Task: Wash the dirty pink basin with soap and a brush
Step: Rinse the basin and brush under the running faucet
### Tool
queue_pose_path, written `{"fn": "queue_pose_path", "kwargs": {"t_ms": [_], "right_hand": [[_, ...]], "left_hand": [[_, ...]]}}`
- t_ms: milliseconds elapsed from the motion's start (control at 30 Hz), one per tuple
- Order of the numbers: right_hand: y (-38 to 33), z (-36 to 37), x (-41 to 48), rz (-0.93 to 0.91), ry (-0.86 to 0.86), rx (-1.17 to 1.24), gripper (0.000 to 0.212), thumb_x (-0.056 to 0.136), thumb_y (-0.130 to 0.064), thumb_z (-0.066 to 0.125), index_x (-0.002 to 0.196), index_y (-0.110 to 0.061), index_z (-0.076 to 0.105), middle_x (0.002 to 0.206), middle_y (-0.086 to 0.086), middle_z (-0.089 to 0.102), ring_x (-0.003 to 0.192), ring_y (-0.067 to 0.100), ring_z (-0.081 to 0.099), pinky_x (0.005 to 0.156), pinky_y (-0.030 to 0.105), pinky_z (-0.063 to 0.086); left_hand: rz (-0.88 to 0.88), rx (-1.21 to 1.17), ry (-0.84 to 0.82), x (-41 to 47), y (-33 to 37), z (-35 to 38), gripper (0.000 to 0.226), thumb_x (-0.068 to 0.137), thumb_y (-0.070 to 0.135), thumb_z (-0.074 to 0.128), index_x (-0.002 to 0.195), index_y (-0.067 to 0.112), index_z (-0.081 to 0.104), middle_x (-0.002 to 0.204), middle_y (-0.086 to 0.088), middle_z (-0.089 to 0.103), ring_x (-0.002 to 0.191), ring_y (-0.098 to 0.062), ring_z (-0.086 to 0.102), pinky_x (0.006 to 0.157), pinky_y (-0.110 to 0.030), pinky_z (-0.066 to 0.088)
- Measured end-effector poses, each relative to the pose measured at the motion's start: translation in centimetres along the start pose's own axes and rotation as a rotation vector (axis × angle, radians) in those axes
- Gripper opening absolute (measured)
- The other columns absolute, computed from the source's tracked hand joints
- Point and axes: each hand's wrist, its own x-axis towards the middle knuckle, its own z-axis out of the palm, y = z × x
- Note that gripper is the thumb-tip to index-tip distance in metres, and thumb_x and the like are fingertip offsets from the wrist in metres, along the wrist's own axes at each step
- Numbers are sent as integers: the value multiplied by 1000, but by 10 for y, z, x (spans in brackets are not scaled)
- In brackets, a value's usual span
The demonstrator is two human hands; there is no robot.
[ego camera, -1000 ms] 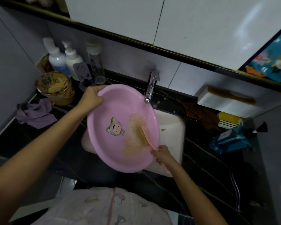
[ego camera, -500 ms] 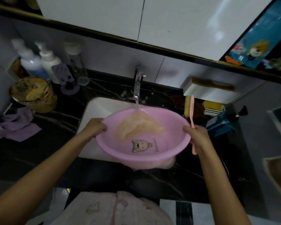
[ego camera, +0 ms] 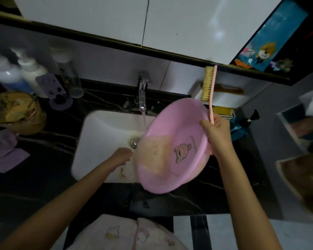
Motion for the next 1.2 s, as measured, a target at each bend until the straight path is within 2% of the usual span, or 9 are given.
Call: {"fn": "queue_pose_path", "kwargs": {"t_ms": [133,267,400,500,633,800,900,1000,1200], "right_hand": [[-6,-10,-4,-202,-11,-151,28,84,4,56,109,-4,65,65,-11,59,60,12,57,59,26,52],[-22,-1,-7,-388,-95,-403,44,81,4,56,122,-11,62,70,-17,55,51,-1,52,51,13,40],[-32,10,-15,-477,-182,-562,51,81,-2,56,129,-17,58,77,-1,68,50,4,51,53,23,48],[-40,20,-22,-546,-242,-620,52,81,-4,55,130,-18,56,68,-3,62,45,2,47,56,37,54],[-43,20,-21,-565,-205,-622,52,81,-7,53,132,-19,54,74,2,66,52,15,55,56,37,53],[-23,7,-19,-380,-29,-335,48,85,3,54,132,-10,55,72,-14,57,50,3,52,49,14,44],[-2,3,-22,-204,71,-94,36,88,3,56,123,-4,60,73,-9,61,56,1,57,58,18,52],[22,4,-29,-7,119,148,26,90,-3,55,111,-15,64,85,-4,66,76,8,66,72,27,56],[61,13,-32,234,158,396,26,92,-9,55,106,-29,64,98,4,68,92,22,67,79,34,57]], "left_hand": [[21,76,13,8,9,2,35,96,16,47,128,1,52,119,-15,60,93,-20,56,62,-22,41],[118,154,-25,11,20,1,33,94,20,53,121,1,56,114,-15,59,93,-20,54,62,-21,39],[270,223,-68,13,25,0,14,94,17,53,100,13,65,117,-9,58,97,-18,53,72,-23,41],[348,281,-87,14,26,1,32,93,14,52,124,6,58,131,-8,54,117,-23,52,91,-23,39],[410,330,-76,15,24,5,33,95,13,47,127,6,56,133,-11,54,119,-23,51,92,-22,38],[517,465,-71,14,17,16,43,94,15,49,136,9,46,142,-10,45,128,-23,45,106,-28,35],[637,714,-37,14,11,27,57,95,30,47,147,12,29,154,-9,25,140,-23,28,114,-31,24],[694,1017,-11,25,3,36,65,98,36,39,151,12,10,159,-10,1,146,-22,5,117,-31,7],[679,1286,7,56,-11,39,64,99,38,22,150,6,-1,158,-12,0,146,-24,6,117,-37,3]]}}
